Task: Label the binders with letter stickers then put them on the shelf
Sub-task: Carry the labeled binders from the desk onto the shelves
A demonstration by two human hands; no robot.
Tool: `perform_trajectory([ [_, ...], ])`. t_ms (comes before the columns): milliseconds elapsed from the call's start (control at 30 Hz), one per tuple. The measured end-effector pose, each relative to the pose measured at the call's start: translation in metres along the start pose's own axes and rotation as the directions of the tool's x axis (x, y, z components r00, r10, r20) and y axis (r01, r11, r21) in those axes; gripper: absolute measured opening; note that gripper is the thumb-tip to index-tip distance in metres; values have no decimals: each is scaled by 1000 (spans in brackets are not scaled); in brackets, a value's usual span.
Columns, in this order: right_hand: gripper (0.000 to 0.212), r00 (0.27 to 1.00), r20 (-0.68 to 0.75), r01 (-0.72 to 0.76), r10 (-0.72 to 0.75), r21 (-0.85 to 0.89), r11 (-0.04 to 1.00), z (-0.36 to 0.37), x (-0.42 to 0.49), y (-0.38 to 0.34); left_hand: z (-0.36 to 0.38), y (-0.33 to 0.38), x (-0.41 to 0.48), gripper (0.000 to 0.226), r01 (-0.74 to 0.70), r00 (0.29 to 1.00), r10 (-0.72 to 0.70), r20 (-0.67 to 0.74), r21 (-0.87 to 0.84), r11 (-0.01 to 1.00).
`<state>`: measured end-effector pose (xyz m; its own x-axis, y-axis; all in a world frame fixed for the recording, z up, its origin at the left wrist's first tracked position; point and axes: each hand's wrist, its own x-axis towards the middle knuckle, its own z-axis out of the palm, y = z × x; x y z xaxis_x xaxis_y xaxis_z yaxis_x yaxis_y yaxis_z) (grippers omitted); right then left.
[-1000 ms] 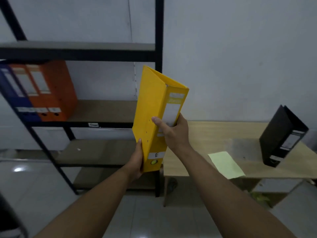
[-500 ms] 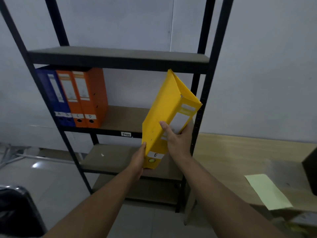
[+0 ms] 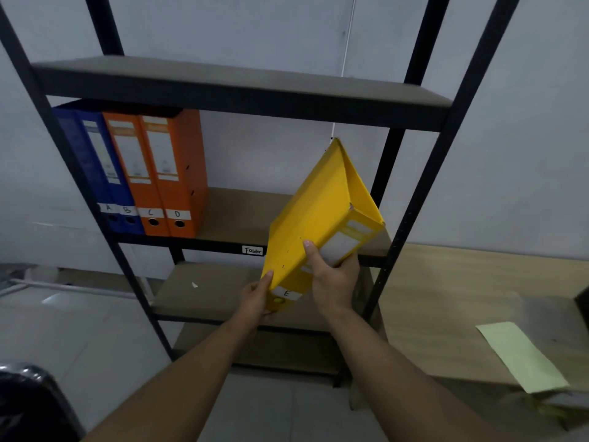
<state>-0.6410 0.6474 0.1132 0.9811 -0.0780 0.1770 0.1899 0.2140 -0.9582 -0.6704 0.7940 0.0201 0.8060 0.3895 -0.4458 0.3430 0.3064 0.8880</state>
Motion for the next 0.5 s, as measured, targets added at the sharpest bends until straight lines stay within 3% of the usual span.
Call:
perform_trajectory([
  [67,47,1000,16,11,-11,-9,1000,10,14,2,-3,6,10,59,-19,1000,19,-14,-5,1000],
  [333,46,993,116,-25,26,-11,1000,57,72,-3,-13,30,60,111,-177,979,191,-67,174,969],
  [433,51,982,187,-19,31,-67,998,75,98,-2,-15,51,68,110,-186,973,210,-98,210,960],
  [500,56,965,260,9,19,-107,994,86,112,-1,-12,66,66,83,-242,955,272,-119,220,945],
])
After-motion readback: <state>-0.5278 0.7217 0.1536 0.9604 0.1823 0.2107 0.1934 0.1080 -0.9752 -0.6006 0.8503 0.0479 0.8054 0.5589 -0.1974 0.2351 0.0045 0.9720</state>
